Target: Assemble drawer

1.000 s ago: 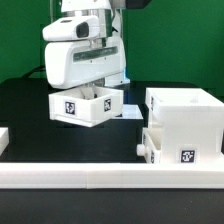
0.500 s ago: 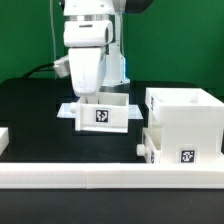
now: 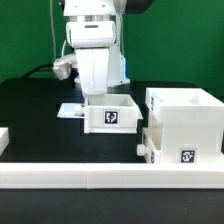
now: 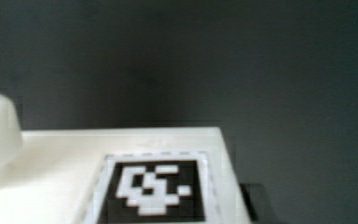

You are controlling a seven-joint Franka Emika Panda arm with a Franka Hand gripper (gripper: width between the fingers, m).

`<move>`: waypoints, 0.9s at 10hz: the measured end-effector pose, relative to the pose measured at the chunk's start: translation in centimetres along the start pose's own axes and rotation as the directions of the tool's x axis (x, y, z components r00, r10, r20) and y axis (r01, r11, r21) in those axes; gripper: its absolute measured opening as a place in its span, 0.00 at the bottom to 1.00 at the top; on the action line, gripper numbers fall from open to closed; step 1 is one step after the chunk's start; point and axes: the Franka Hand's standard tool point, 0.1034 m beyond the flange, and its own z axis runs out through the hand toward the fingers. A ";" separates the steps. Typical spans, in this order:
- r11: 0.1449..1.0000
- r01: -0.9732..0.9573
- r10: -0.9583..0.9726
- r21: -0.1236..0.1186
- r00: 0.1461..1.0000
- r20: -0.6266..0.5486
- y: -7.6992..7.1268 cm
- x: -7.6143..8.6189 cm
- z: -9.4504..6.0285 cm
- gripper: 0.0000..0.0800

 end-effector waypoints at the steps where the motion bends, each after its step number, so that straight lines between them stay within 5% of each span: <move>1: 1.000 -0.003 0.003 -0.002 1.000 -0.001 0.5 0.1 0.0 0.05; 9: 1.000 -0.001 0.001 0.001 1.000 -0.016 2.1 0.9 0.7 0.05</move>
Offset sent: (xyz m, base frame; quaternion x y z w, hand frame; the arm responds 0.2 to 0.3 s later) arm 0.0163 0.0149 -0.0101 0.0058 0.0297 -0.0397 0.9988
